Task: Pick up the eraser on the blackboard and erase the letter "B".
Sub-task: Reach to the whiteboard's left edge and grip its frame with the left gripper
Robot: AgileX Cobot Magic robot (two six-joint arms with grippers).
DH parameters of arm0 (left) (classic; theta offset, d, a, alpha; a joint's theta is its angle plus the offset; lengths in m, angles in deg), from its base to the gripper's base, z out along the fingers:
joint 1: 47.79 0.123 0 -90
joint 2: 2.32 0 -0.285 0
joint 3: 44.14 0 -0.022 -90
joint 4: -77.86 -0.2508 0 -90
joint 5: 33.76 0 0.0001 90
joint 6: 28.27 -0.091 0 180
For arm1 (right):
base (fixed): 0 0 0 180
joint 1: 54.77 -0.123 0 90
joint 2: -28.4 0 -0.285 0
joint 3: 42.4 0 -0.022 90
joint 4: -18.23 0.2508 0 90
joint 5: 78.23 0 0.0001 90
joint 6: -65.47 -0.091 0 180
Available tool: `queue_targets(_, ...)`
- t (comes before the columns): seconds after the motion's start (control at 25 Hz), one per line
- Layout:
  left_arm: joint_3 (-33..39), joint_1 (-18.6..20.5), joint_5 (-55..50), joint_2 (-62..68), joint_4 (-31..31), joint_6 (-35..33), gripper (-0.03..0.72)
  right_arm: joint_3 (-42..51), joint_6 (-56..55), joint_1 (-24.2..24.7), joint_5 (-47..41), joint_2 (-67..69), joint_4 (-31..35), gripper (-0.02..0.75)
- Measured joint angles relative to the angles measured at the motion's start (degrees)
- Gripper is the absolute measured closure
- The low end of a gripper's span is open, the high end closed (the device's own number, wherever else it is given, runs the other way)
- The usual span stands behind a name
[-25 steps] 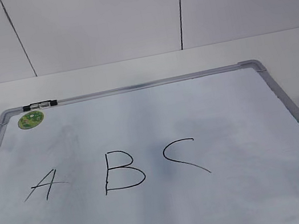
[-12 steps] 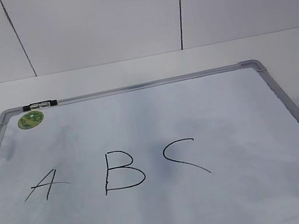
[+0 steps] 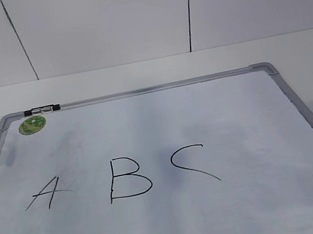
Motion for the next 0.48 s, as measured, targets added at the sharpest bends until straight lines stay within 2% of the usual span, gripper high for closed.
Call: queue_targets(0.48,0.0,-0.4,0.4,2.6,1.4,0.0,0.456,0.0,-0.1,0.0,0.0,0.0,0.0,0.457)
